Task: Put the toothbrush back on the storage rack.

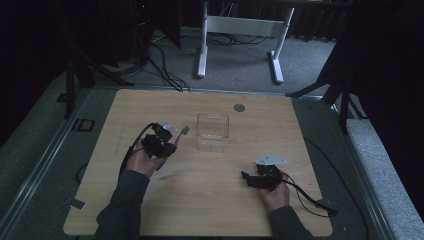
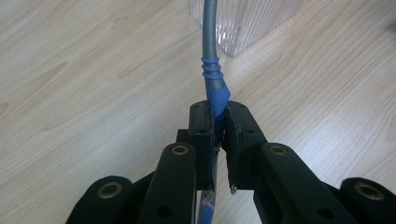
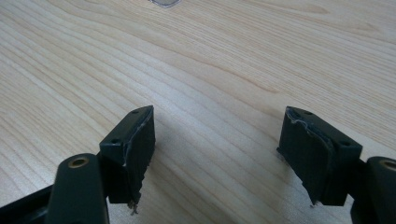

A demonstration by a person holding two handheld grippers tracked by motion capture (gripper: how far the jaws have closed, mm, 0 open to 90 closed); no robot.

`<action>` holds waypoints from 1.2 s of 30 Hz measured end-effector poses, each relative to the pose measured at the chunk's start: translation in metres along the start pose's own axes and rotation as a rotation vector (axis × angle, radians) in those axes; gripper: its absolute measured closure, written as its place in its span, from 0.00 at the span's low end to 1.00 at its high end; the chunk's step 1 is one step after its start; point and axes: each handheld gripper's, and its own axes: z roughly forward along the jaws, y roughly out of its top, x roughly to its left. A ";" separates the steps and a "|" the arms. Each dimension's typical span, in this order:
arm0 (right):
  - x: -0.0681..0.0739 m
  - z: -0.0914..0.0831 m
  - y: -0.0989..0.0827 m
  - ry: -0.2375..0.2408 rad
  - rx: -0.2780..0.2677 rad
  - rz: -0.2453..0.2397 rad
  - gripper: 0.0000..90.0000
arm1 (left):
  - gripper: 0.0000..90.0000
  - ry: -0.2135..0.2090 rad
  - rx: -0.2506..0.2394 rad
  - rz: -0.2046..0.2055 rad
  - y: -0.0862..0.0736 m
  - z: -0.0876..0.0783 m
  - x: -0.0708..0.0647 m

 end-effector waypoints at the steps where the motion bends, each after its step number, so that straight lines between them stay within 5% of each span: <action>1: 0.000 0.000 0.000 0.000 0.000 0.001 0.30 | 0.91 0.001 -0.003 0.002 0.000 0.000 0.000; 36: 0.000 0.000 0.000 0.000 0.000 0.000 0.30 | 0.91 0.033 -0.117 -0.012 0.005 -0.005 -0.005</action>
